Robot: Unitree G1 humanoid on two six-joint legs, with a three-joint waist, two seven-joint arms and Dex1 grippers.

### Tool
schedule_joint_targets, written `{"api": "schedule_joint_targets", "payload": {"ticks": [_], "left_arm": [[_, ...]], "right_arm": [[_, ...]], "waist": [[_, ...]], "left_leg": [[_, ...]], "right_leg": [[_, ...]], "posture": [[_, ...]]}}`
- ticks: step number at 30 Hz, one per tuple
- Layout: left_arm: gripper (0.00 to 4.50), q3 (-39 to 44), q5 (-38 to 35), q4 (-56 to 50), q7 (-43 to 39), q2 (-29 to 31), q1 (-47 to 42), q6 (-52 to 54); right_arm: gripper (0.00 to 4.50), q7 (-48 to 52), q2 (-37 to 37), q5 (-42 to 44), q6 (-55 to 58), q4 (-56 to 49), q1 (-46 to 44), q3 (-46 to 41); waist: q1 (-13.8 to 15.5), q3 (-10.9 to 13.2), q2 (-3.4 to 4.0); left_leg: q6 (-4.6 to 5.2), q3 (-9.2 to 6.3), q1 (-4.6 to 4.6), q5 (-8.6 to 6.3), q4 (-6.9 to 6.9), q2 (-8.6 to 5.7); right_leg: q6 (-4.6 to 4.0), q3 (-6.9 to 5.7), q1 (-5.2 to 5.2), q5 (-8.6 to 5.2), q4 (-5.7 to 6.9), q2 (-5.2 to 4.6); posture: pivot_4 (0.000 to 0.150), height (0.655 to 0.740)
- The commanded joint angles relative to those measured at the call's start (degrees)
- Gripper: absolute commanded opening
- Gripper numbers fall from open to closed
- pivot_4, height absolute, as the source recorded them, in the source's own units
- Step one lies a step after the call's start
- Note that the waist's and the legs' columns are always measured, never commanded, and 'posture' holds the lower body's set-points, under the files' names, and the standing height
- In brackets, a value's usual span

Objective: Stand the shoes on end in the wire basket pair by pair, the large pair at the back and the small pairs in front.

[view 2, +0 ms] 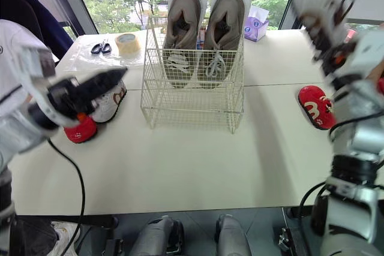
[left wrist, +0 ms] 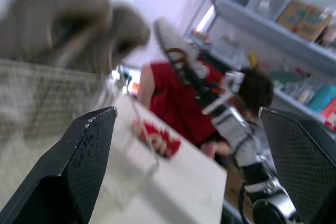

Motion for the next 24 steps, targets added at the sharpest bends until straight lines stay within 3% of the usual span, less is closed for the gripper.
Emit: {"api": "schedule_joint_targets", "payload": {"ticks": [1, 9, 24], "left_arm": [[4.50, 0.0, -2.0, 9.8, 0.4, -1.3, -11.3, -1.2], [4.50, 0.7, -0.8, 24.5, -2.2, -2.7, -27.2, 3.1], [4.50, -3.5, 14.5, 31.2, -16.6, -7.3, -36.3, 8.5]], "right_arm": [[0.77, 6.7, -5.3, 3.1, 2.2, -6.3, -9.7, 3.1], [0.77, 20.2, -5.5, 3.3, 3.1, -12.6, -18.6, 15.6], [0.77, 27.3, 0.9, -4.7, -7.6, -12.2, -18.7, 22.9]], "waist": [[0.0, 0.1, -0.09], [-0.7, 0.2, -0.53], [-0.6, 0.4, -0.86]], "left_leg": [[-0.02, 0.01, 0.00, 0.01, -0.01, -0.02], [-0.48, 0.08, 0.07, 0.29, -0.10, 0.01], [-0.54, 0.12, -0.03, 0.33, -0.09, 0.03]], "right_leg": [[0.01, 0.00, -0.02, 0.01, 0.00, 0.01], [0.22, 0.01, 0.01, 0.13, -0.01, 0.11], [0.25, -0.01, -0.07, 0.12, 0.00, 0.01]], "posture": [[0.150, 0.7400], [0.150, 0.7400], [0.150, 0.7400]]}}
